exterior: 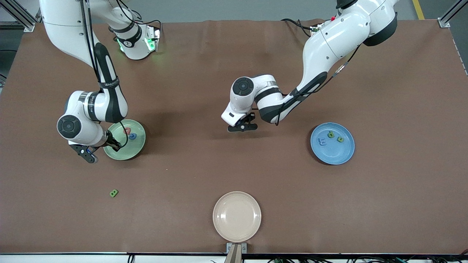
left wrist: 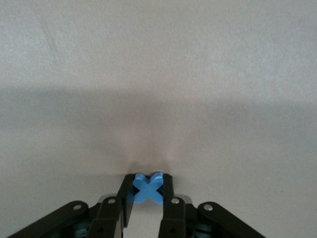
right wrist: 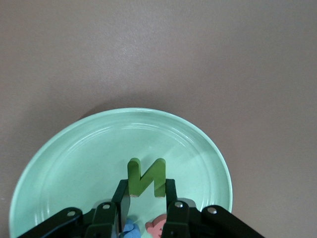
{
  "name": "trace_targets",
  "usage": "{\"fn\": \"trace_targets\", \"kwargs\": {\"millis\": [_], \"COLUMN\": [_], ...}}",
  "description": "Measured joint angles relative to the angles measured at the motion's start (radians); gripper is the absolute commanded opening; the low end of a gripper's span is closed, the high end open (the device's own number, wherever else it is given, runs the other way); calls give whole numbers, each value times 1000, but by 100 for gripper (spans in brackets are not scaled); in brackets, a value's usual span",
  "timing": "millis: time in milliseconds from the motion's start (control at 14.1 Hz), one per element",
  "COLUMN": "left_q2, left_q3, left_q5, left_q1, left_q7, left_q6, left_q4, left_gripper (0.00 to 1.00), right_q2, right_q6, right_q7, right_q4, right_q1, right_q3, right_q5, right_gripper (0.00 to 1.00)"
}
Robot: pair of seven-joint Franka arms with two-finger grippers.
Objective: Sort upper and lower case letters into plates
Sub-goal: 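Place the x in the blue plate while the right gripper reaches the B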
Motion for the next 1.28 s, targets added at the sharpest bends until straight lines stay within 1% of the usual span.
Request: {"fn": "trace_targets", "kwargs": {"millis": [71,142,354,425,496,638,779,992,1062,1275], "left_q2": [-2,-9,-60,-76,-87,-96,-97,-97,-97,-95], "left_q3": [0,0,-17,-41,-80,-176,-256,-329,-339,-341], "left_q5": [-3,-13,-35,-38,-38,-39,-28,49,66,126], "left_q1": [3,8,54,88,137,267,406,598,648,742], "left_q7": [-2,-2,8,16,30,85,137,204,233,305], "left_q6": [-7,-20,-101,-137,-178,-262,-309,-317,-317,-316], "left_q4": [6,14,28,28,27,15,-19,-101,-122,-149], "left_gripper": [9,8,7,7,6,6,6,6,6,6], "right_q2": [3,6,8,8,8,8,8,16,31,121], "right_q6": [1,1,5,5,5,-28,-95,-124,-125,-118], "right_q7": [0,0,0,-1,-10,-68,-180,-365,-392,-409], "right_q4": [0,0,0,2,6,40,117,213,238,324], "right_q1": [0,0,0,0,0,0,-8,-52,-67,-88], "right_q3": [2,4,7,7,8,8,8,7,9,12], "right_q5": [4,9,15,16,16,17,17,22,42,204], "right_gripper": [85,100,100,100,100,100,100,100,100,100]}}
